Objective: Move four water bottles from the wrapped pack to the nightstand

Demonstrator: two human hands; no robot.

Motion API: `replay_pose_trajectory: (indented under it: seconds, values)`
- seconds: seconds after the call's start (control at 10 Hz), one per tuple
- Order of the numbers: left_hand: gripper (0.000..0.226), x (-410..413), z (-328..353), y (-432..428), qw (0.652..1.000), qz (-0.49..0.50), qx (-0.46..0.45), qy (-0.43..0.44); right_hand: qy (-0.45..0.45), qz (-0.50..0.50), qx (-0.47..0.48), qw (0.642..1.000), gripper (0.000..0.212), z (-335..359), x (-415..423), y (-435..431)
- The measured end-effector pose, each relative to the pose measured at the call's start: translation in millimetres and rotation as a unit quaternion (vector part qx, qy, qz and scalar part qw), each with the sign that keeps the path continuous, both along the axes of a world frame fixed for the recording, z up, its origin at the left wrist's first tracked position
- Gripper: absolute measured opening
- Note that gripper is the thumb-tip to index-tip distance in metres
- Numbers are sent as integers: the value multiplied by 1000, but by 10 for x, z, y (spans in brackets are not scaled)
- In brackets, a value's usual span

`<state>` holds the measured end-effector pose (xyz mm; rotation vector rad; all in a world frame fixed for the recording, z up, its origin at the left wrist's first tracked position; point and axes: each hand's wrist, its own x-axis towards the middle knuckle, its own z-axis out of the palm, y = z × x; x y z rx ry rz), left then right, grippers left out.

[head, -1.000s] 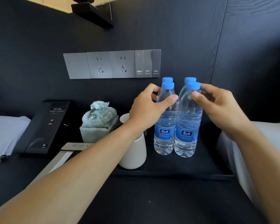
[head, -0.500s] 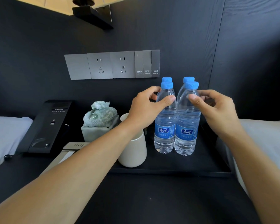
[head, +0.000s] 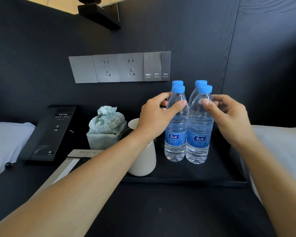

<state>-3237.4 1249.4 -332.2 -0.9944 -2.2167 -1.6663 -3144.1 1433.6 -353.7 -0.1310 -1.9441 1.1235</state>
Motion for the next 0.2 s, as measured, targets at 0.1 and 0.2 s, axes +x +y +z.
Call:
replay_pose_trajectory:
  seconds: [0.1, 0.2]
  values:
    - [46, -12, 8, -3, 1000, 12, -7, -1, -4, -19, 11, 1000, 32, 3, -3, -16]
    - [58, 13, 19, -15, 997, 59, -41, -8, 8, -81, 46, 996, 39, -58, 21, -113]
